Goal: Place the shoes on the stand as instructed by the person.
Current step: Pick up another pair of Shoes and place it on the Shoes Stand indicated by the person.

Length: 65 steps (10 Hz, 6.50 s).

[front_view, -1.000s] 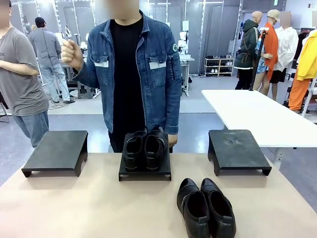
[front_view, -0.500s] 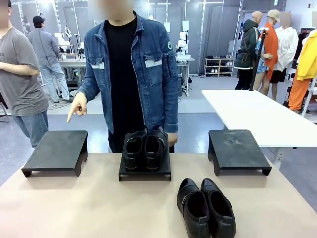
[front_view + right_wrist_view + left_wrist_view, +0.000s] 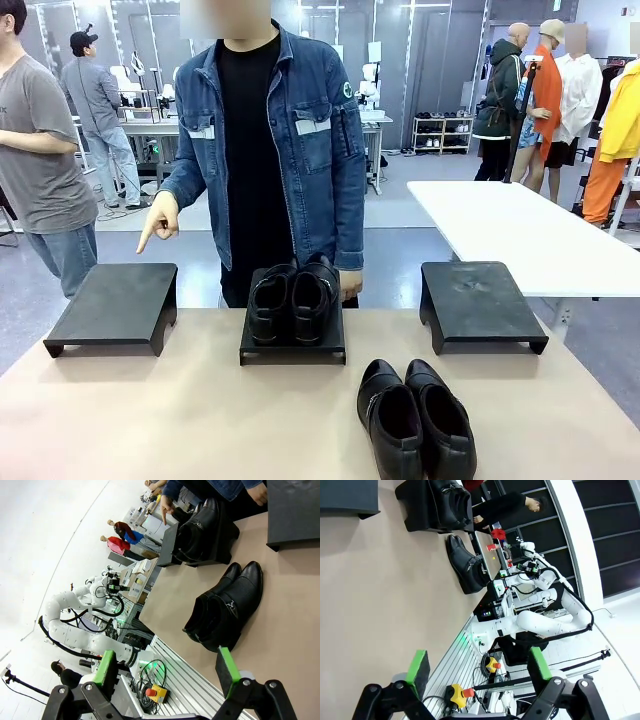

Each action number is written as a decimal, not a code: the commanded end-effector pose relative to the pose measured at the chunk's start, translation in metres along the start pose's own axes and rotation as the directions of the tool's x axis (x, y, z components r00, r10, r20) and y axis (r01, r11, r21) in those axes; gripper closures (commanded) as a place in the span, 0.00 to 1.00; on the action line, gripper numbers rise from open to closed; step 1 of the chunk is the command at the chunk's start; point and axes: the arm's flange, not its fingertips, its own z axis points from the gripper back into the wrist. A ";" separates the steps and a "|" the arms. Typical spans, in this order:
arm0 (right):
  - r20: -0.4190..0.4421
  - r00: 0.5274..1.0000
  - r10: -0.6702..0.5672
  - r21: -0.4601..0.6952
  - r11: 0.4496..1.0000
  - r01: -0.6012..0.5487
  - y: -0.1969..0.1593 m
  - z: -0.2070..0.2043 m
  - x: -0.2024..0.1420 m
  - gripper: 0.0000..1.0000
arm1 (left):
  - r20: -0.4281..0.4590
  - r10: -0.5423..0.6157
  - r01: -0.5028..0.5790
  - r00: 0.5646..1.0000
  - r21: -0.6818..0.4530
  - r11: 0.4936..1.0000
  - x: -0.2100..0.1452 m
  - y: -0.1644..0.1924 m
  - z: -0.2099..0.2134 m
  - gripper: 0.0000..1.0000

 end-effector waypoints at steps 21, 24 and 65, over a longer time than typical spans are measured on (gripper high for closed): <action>-0.001 1.000 0.022 0.007 1.000 -0.022 0.001 0.002 0.000 0.00 | -0.240 0.197 0.048 0.951 0.741 0.670 0.033 -0.306 -0.550 0.00; -0.001 1.000 0.022 0.007 1.000 -0.022 0.001 0.002 0.000 0.00 | -0.227 0.210 0.065 0.951 0.811 0.582 0.000 -0.291 -0.625 0.00; -0.001 1.000 0.022 0.007 1.000 -0.022 0.001 0.002 0.000 0.00 | -0.149 -0.083 0.167 0.985 0.939 0.300 0.045 -0.305 -0.334 1.00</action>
